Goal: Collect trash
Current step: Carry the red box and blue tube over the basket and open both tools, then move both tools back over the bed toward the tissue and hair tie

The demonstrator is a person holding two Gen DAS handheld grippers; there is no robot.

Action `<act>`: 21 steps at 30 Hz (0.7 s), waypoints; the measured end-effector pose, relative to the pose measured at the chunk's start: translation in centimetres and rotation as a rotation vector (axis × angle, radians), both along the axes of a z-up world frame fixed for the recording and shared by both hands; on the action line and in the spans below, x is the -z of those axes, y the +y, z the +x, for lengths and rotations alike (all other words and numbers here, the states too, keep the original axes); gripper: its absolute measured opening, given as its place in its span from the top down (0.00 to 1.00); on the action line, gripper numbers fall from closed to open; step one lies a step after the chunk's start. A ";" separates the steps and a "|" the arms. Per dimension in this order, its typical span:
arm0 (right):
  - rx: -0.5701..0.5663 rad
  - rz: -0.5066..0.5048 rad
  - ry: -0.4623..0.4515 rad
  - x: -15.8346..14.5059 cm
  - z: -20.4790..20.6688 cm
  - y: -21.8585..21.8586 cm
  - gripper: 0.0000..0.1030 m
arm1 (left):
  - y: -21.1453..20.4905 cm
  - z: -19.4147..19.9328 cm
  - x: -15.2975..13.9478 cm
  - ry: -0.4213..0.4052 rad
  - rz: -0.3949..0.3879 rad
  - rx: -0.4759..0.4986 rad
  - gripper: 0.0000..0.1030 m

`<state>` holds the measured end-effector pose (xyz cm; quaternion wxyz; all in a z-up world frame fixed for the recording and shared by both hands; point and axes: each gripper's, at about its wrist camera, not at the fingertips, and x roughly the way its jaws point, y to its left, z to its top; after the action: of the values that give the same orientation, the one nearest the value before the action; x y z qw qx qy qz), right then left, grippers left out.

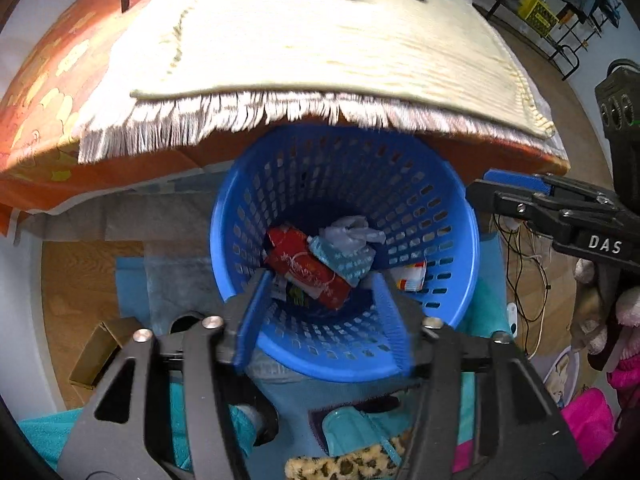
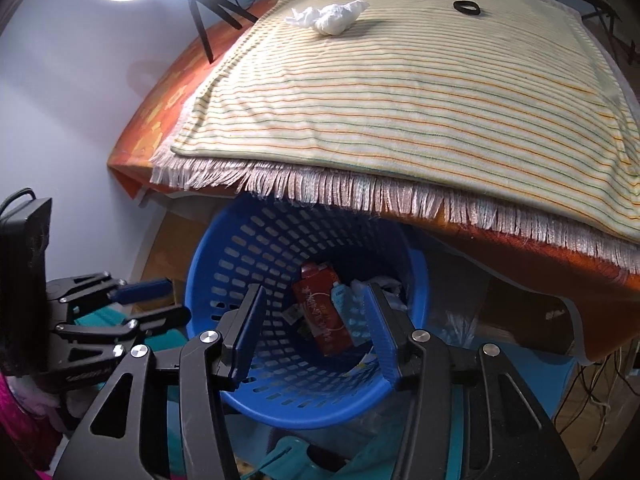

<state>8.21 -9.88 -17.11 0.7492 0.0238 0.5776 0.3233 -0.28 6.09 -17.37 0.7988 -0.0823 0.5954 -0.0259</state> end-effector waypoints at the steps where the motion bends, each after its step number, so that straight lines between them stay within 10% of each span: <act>1: 0.003 -0.002 -0.001 0.0 0.0 0.0 0.51 | 0.1 0.1 -0.1 -0.005 0.003 -0.001 0.46; 21: 0.086 -0.035 -0.034 -0.9 1.8 -2.1 0.40 | -0.3 2.3 -2.6 -0.097 0.032 -0.005 0.34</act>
<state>10.03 -11.93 -16.22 0.7723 0.0301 0.5688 0.2812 2.02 5.82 -14.82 0.8280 -0.0694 0.5561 -0.0184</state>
